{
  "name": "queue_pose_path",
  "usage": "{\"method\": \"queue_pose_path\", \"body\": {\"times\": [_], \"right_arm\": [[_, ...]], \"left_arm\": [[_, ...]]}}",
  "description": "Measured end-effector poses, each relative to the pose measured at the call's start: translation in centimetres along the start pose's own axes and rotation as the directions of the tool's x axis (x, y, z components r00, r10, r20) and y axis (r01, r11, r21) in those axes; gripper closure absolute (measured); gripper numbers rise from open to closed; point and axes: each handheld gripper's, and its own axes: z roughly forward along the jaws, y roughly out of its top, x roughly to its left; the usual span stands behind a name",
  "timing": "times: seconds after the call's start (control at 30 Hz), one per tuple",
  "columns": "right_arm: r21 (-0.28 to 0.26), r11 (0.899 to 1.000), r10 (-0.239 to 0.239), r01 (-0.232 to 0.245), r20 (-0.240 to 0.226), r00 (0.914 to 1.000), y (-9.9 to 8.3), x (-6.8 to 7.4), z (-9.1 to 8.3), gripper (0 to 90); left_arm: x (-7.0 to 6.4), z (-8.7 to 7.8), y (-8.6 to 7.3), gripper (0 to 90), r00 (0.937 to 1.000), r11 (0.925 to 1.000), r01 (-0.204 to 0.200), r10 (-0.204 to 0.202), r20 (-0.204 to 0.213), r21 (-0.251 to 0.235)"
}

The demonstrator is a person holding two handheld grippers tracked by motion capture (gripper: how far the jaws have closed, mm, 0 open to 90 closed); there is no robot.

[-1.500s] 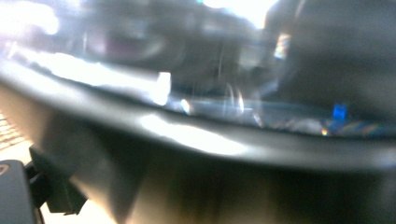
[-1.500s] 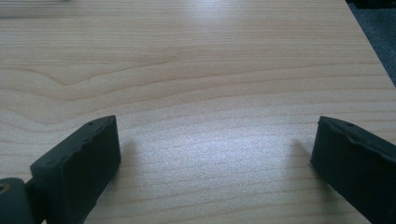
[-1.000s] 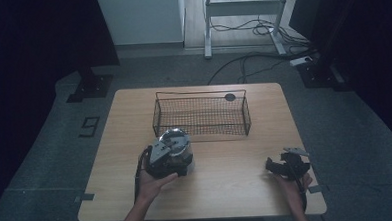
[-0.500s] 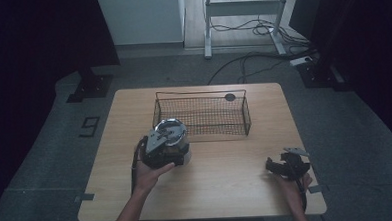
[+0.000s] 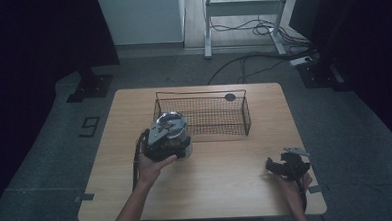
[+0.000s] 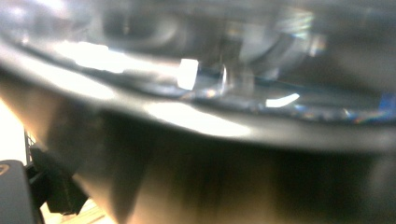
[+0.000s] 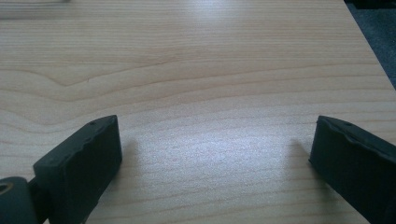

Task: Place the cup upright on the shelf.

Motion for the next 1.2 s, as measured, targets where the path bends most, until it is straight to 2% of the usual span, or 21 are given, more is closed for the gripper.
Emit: {"method": "queue_pose_path", "body": {"times": [0.13, 0.27, 0.63, 0.83, 1.2], "right_arm": [[-0.001, 1.000, -0.001, 0.001, -0.001, 1.0000, 0.0, 0.0, 0.0, 1.9], [-0.001, 1.000, -0.002, 0.002, -0.001, 1.0000, 0.0, 0.0, 0.0, 1.9], [-0.001, 1.000, -0.001, 0.001, 0.000, 1.0000, 0.0, 0.0, 0.0, 1.9], [-0.001, 1.000, -0.001, 0.001, 0.000, 1.0000, 0.0, 0.0, 0.0, 2.0], [0.000, 1.000, -0.001, 0.001, 0.000, 1.0000, 0.0, 0.0, 0.0, 2.1]], "left_arm": [[0.2, 0.2, 0.4, 4.1, 0.9999, 0.9999, 0.012, -0.012, 0.000, 0.008], [0.4, 0.3, 1.0, 4.1, 0.9999, 0.9999, 0.000, 0.000, -0.016, 0.011], [0.7, 0.9, 2.3, 4.1, 0.9998, 1.0000, 0.006, -0.006, -0.020, 0.007], [1.0, 1.4, 2.8, 4.1, 0.9997, 0.9999, -0.004, 0.004, -0.025, 0.015], [1.8, 2.3, 4.1, 4.1, 0.9996, 0.9999, 0.012, -0.012, -0.028, 0.011]]}}
